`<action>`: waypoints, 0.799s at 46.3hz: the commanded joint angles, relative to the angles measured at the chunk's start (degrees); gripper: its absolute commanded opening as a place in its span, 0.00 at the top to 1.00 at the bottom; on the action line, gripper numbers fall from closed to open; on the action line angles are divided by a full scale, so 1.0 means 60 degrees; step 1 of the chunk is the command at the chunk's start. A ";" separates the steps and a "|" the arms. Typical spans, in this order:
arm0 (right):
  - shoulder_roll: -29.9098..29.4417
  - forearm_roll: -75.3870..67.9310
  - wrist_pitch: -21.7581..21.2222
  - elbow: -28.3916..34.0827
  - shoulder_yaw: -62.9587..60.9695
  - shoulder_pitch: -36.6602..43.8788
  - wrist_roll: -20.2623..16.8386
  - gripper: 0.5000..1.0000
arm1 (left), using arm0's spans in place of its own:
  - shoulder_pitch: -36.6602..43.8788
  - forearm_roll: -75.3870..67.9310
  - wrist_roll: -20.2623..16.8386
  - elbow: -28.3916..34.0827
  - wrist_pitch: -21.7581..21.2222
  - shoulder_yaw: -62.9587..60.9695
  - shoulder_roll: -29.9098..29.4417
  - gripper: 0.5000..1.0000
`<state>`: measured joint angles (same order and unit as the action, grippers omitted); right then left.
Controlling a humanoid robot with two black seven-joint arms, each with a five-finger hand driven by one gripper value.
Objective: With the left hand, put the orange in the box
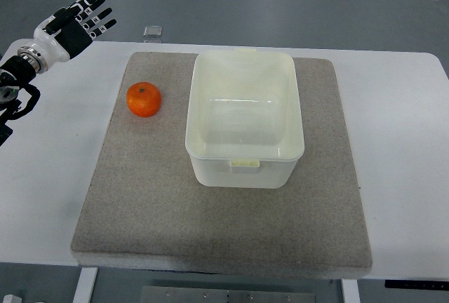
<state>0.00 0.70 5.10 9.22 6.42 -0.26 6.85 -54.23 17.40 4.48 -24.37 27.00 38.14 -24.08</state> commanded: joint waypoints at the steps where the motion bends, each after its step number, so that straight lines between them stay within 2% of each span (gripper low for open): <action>1: 0.0000 0.0000 0.0000 0.0001 0.0000 0.0000 0.0000 0.14 | 0.0000 -0.0015 0.0000 0.0004 0.0011 -0.0028 0.0000 0.01; 26: 0.0000 0.0000 0.0000 0.0001 0.0000 0.0000 0.0000 0.14 | -0.0088 -0.0118 -0.0102 -0.0011 0.0026 -0.0144 -0.0103 0.01; 37: 0.0000 0.0000 0.0000 0.0001 0.0000 0.0000 0.0000 0.14 | -0.0029 -0.1316 -0.0278 -0.0011 0.1329 -0.0731 -0.0147 0.01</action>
<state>0.00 0.70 5.10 9.23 6.42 -0.27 6.86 -54.25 13.71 3.03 -24.43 32.47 34.94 -24.84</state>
